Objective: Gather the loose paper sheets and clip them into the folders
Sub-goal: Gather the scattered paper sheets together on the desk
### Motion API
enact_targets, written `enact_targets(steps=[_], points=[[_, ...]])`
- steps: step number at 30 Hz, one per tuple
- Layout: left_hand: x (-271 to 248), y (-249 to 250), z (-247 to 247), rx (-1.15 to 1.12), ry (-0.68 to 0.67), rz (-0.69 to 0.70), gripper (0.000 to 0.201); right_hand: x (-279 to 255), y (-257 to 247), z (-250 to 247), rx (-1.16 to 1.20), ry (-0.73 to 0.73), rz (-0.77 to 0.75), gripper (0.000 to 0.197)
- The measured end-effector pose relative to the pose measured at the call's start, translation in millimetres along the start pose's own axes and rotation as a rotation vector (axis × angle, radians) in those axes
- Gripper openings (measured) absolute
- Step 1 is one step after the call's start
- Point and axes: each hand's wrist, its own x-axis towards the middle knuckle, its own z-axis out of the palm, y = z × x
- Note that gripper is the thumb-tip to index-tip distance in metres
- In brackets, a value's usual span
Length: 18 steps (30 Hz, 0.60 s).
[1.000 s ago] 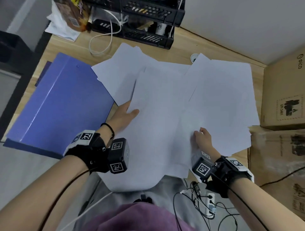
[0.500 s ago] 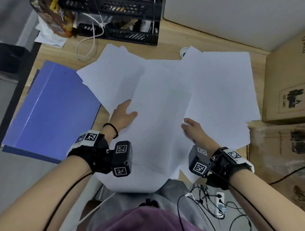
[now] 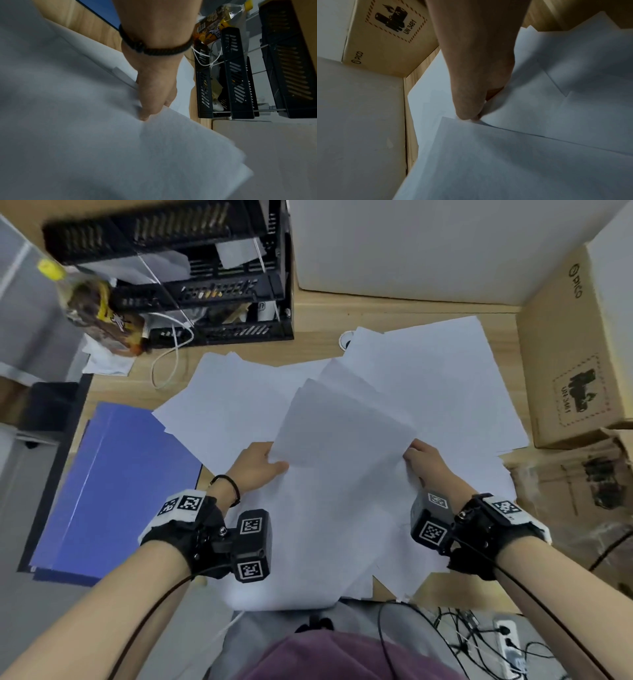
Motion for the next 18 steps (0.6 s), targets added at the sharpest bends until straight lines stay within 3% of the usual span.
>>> enact_targets(steps=[5, 10, 13, 16, 18], points=[[18, -8, -3, -0.006, -0.080, 0.018, 0.027, 1, -19, 16, 0.013, 0.049, 0.072, 0.025], [33, -15, -5, 0.025, -0.080, 0.044, 0.036, -2, -39, 28, 0.107, -0.087, 0.190, 0.036], [36, -25, -7, 0.052, -0.043, 0.109, 0.026, -14, -58, 30, -0.053, -0.264, 0.217, 0.035], [40, -34, -14, 0.046, -0.075, 0.115, 0.037, -17, -68, 24, -0.281, -0.194, 0.145, 0.027], [40, -37, -19, 0.040, -0.125, 0.113, 0.041, -11, -85, 32, -0.442, -0.296, 0.059, 0.019]])
